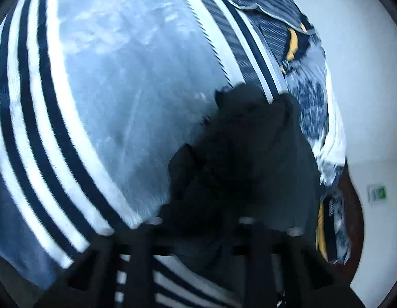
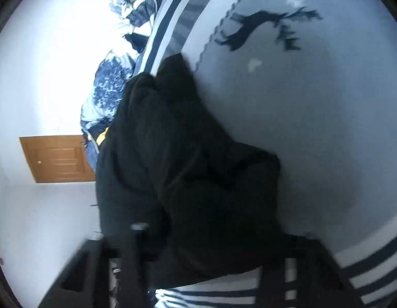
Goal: Fold large clothes
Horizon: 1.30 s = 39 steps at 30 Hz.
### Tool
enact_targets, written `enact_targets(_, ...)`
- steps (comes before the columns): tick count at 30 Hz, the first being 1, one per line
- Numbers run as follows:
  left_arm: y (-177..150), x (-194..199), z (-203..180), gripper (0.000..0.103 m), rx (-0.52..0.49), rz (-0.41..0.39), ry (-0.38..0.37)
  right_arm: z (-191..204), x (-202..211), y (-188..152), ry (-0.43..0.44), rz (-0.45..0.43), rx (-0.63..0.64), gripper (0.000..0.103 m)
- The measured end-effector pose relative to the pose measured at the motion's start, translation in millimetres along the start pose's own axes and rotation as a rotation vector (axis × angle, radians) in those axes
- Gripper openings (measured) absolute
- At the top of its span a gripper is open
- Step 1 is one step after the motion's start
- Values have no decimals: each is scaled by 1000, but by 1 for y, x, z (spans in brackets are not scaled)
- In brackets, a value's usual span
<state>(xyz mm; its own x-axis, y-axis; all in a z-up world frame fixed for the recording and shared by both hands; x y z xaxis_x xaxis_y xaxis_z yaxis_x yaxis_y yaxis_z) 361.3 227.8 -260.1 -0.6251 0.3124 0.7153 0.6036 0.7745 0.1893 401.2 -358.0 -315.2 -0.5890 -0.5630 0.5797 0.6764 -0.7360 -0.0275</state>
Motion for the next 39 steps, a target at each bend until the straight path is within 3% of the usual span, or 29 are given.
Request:
enact_targets(2,-7,10,-7,5,-51,-19,22,12,10,-5,-13,-15,73,13)
enact_targets(4,-21,28,-16,3,-100,-35,21,19,21,-12,-23,-23,116,8)
enact_targets(9,-50,93,6,3,-111,-78,4,28,73,-42,-17,-43,209,6)
enact_targets(11,-68,110,17,4,-117,-87,37,32,101,-62,-9,-54,252,6)
enact_targets(15,-82,88,48,7,-132,18,213,15,112,-93,-160,11,376,9)
enact_targets(17,-87,87,58,8,-103,38,227,-7,99,-94,-239,67,358,14)
enact_targets(19,-90,103,52,16,-116,-10,185,-17,98,-91,-257,82,301,17)
enact_targets(20,-90,116,41,31,-168,-59,194,-15,106,-91,-240,54,287,19)
enact_targets(21,-90,127,34,43,-210,-97,210,-8,116,-90,-242,16,306,25)
enact_targets(22,-88,139,20,70,-273,-157,245,3,127,-90,-273,-31,350,44)
enact_targets(23,-86,147,10,80,-314,-202,274,10,135,-90,-296,-66,378,78)
enact_targets(24,-82,154,-5,80,-370,-263,311,22,147,-90,-313,-127,420,86)
enact_targets(26,-73,157,-32,80,-462,-304,345,47,157,-87,-318,-145,507,86)
enact_targets(30,-52,116,-69,81,-590,-219,338,92,151,-70,-271,-142,617,86)
enact_targets(33,-32,65,-95,81,-677,-162,365,120,113,-44,-286,-91,679,86)
enact_targets(36,-18,12,-107,81,-730,-87,410,114,64,0,-255,38,579,83)
enact_targets(38,-7,-27,-108,81,-722,-2,412,102,24,28,-280,90,511,72)
enact_targets(39,-8,-37,-106,81,-699,12,404,97,10,37,-305,103,498,72)
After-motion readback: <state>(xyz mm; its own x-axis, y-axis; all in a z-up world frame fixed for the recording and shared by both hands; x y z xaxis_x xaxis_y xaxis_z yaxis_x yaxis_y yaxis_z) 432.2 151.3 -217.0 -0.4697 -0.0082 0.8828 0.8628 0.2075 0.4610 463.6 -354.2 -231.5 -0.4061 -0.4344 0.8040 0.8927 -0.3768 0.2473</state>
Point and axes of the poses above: each gripper's, at about its wrist camera, not at the fingertips, and x roughly against the way its jaws point, z to its left, y to its top, the point moved 2 cm from there along -x, roughly the way its jaws point, and after that the axes turned 3 degrees about -x, right-handed, at the moved point
